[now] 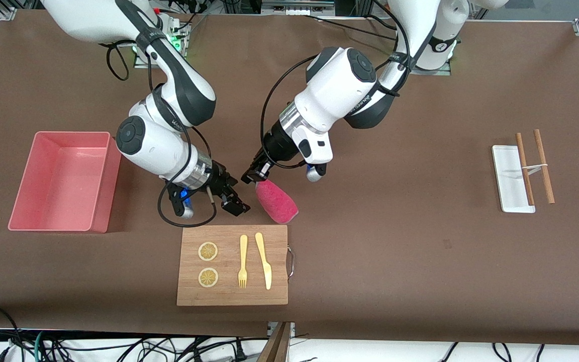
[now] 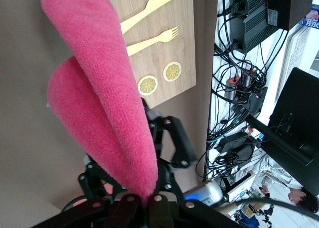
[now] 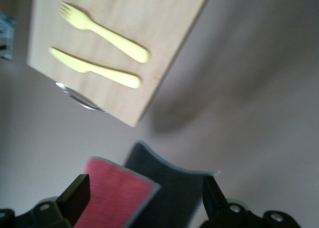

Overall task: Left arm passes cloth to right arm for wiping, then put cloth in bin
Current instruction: 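Carry the cloth with the left gripper while the right gripper approaches it, then close the right gripper on the cloth held by the left gripper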

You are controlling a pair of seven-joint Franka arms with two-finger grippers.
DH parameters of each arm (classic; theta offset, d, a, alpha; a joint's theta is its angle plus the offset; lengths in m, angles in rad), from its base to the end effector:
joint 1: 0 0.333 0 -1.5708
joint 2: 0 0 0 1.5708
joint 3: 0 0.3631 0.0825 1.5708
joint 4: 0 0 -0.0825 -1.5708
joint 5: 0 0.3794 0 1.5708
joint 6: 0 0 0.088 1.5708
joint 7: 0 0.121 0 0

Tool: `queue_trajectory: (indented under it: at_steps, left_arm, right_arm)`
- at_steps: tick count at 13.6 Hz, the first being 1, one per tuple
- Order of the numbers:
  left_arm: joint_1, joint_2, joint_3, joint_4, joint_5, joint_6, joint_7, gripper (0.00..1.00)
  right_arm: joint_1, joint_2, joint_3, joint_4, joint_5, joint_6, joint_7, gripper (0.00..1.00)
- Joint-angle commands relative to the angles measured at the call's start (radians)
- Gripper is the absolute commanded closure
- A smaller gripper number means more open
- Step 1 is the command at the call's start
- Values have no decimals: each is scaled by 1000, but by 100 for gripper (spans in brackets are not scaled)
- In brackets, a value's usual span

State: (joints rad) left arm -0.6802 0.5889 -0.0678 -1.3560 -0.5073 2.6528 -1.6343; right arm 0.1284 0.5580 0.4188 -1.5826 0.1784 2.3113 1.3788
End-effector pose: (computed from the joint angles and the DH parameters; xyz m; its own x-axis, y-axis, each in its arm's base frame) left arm 0.6019 -0.5242 0.4905 0.3903 0.7613 -0.5177 0.8605 -0.1018 0.4991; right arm 0.6493 0.3385 0.3873 0.5287 -0.7851 -0.3225 -0.8482 -0.4746 -0.2351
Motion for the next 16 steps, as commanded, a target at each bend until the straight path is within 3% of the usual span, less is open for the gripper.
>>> queue_trajectory:
  at_steps: [1, 5, 8, 16]
  left_arm:
    - [-12, -9, 20, 3, -5, 4, -2, 100]
    - [1, -15, 23, 3, 41, -1, 1, 100]
    - [2, -15, 25, 3, 43, -1, 2, 100]
    - [-5, -15, 25, 3, 43, -2, 10, 100]
  right_arm:
    - [-6, -15, 8, -14, 12, -97, 29, 0]
    - [-10, -15, 8, -37, 15, -194, 43, 0]
    - [-16, -26, 8, -71, 79, -190, 57, 0]
    - [-18, -36, 8, -152, 292, 5, 106, 0]
